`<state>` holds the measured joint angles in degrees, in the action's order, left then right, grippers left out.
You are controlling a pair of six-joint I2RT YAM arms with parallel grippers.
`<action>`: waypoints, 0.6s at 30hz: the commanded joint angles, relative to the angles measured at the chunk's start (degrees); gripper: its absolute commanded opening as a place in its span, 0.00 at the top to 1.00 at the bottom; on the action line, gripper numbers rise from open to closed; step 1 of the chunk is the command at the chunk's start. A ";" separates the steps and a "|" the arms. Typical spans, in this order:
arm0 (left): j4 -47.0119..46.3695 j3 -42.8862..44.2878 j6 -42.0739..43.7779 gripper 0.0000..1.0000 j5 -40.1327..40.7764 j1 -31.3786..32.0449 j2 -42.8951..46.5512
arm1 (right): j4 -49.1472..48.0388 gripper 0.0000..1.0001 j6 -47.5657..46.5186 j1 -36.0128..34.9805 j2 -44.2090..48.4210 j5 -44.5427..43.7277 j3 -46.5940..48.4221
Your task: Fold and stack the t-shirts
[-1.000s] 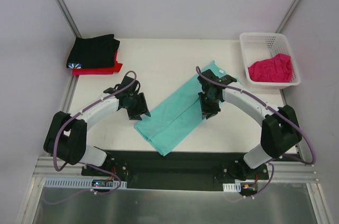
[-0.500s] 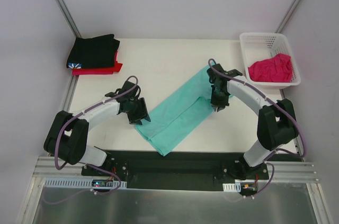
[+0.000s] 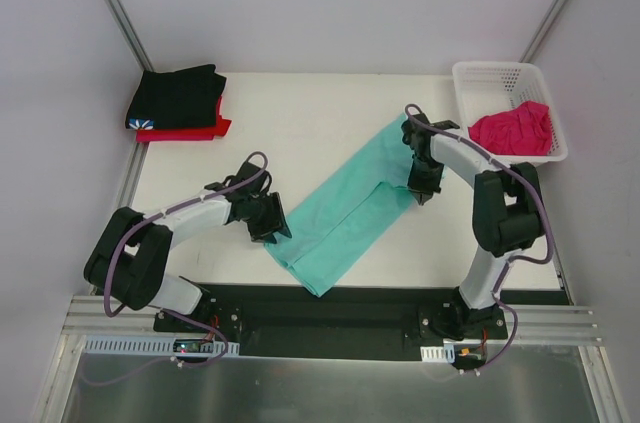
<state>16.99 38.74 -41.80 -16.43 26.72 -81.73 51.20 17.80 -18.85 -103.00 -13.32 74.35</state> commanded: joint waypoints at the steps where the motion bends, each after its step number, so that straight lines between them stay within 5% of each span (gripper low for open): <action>1: 0.32 -2.71 -1.35 0.53 0.69 1.23 -0.01 | 1.71 0.95 2.50 4.08 -2.90 -3.37 2.82; 18: 0.32 -6.83 -2.32 0.53 -0.01 1.32 4.48 | 3.82 0.99 0.22 10.33 -16.96 -2.94 18.89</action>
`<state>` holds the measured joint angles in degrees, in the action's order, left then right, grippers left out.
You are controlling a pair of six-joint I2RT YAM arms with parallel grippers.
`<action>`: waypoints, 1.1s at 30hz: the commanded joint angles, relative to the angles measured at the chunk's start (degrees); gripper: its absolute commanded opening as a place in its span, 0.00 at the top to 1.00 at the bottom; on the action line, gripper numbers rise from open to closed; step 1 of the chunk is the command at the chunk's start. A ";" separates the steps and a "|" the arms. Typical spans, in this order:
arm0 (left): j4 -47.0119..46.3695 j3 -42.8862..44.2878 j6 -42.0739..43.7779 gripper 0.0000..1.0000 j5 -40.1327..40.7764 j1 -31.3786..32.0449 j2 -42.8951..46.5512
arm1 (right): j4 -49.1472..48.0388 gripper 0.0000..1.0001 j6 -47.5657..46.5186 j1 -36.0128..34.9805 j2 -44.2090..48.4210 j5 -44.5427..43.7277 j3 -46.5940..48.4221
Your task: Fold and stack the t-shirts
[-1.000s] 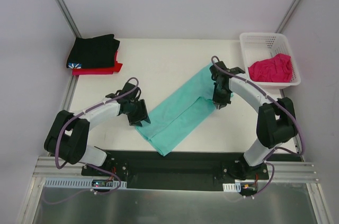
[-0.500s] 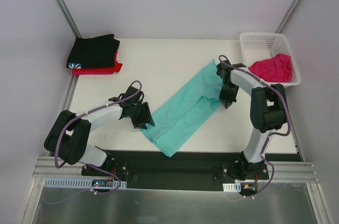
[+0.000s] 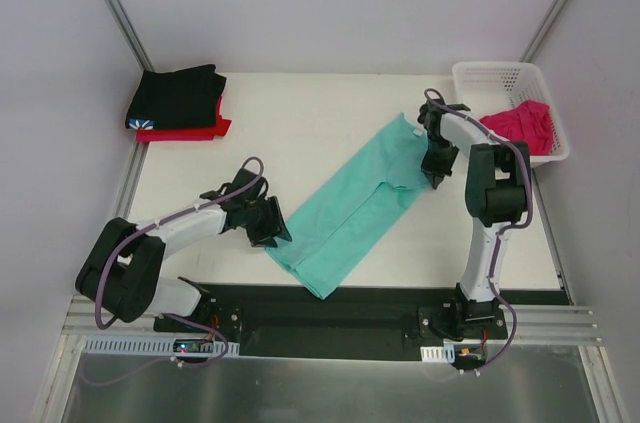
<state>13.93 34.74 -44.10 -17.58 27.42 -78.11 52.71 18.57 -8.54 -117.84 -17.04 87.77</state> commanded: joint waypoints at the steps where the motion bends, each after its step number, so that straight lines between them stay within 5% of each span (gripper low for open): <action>1: 3.47 -2.92 -0.20 0.53 0.89 0.62 1.28 | 2.92 0.99 -0.64 0.01 -3.70 0.69 6.27; 21: 9.62 -1.35 -3.10 0.55 0.18 1.58 12.80 | 5.65 0.99 -4.59 -2.54 -15.48 9.29 27.70; 33: 10.06 3.32 -4.68 0.57 4.57 8.18 3.05 | 5.39 0.99 -6.09 -3.24 -20.23 13.87 34.31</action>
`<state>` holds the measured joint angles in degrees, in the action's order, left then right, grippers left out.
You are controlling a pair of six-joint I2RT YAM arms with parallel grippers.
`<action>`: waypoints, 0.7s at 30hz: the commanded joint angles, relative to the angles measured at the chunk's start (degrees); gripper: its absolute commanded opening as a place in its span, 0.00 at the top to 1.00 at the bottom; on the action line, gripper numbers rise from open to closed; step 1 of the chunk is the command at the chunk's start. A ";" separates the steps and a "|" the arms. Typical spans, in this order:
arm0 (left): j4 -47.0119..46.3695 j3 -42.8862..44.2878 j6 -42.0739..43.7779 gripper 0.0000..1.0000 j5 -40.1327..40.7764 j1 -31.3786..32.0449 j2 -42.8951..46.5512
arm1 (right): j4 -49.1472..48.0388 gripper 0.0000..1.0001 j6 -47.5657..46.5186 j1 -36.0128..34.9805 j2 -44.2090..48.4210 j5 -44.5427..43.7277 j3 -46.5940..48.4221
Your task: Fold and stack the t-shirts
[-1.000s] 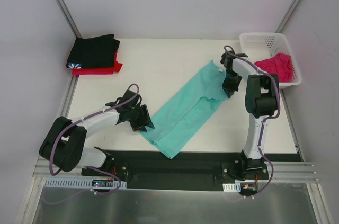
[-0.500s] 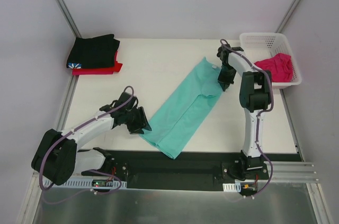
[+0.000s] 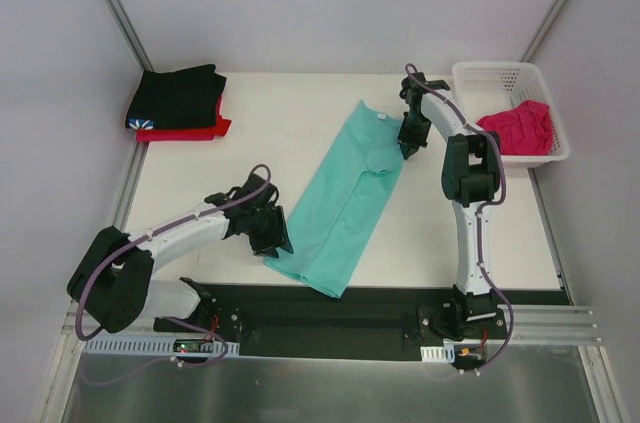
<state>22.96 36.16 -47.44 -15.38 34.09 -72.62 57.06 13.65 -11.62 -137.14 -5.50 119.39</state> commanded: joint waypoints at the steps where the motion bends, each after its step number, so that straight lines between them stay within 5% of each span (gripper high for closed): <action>1: 0.95 1.72 -1.34 0.57 2.54 1.51 -3.13 | 1.13 0.99 -1.34 -0.16 -1.11 2.33 2.86; 6: 2.26 2.06 1.37 0.57 3.86 -0.68 -2.97 | 1.04 0.99 -1.78 -0.07 -1.02 2.51 3.04; 12: 5.43 4.79 7.79 0.56 4.57 -11.75 -3.14 | 0.95 0.99 -1.96 -0.07 -1.11 2.77 4.00; 21: 3.14 3.74 6.57 0.58 1.93 -11.23 -6.40 | 0.78 0.99 -2.31 -0.07 -2.60 4.27 5.76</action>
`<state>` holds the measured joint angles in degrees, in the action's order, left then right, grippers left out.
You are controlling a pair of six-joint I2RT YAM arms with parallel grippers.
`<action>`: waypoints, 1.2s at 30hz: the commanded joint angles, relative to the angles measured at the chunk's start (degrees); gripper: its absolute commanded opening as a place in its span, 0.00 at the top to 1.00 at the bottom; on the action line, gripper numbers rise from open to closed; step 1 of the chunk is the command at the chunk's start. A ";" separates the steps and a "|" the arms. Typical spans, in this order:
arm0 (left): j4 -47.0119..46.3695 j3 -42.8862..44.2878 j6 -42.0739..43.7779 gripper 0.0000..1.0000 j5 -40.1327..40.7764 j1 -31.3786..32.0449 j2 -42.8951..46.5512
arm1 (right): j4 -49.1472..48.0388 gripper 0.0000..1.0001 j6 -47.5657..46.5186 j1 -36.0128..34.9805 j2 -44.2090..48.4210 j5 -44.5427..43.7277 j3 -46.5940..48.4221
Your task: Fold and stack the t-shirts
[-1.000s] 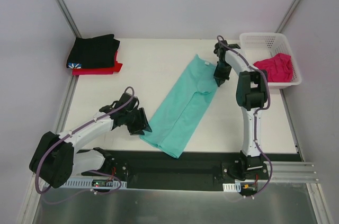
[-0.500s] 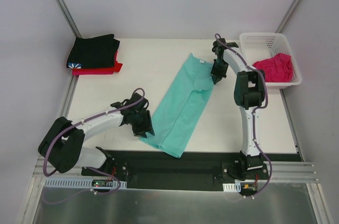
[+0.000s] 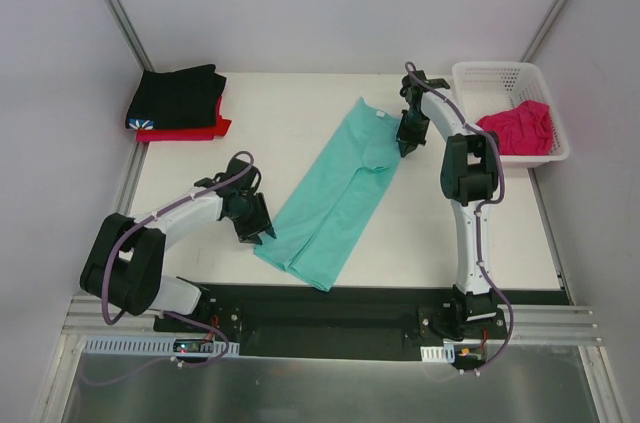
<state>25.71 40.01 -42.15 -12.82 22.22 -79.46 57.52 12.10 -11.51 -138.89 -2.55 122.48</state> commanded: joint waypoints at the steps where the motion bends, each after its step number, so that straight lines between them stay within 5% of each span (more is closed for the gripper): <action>1: 0.39 -0.02 1.37 0.58 -0.89 0.63 0.97 | 0.32 0.99 -0.59 -0.18 -0.94 1.32 2.77; 15: -1.28 2.79 -3.19 0.59 -1.07 7.83 -2.98 | -0.21 0.99 -0.76 0.78 -2.26 2.02 4.43; 36: -2.95 11.40 -12.43 0.60 -1.16 25.50 -11.50 | -10.13 0.96 4.42 2.63 -8.15 23.54 10.15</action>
<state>22.83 47.75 -52.14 -13.26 45.52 -89.27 54.74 13.45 -8.40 -144.99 14.31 130.82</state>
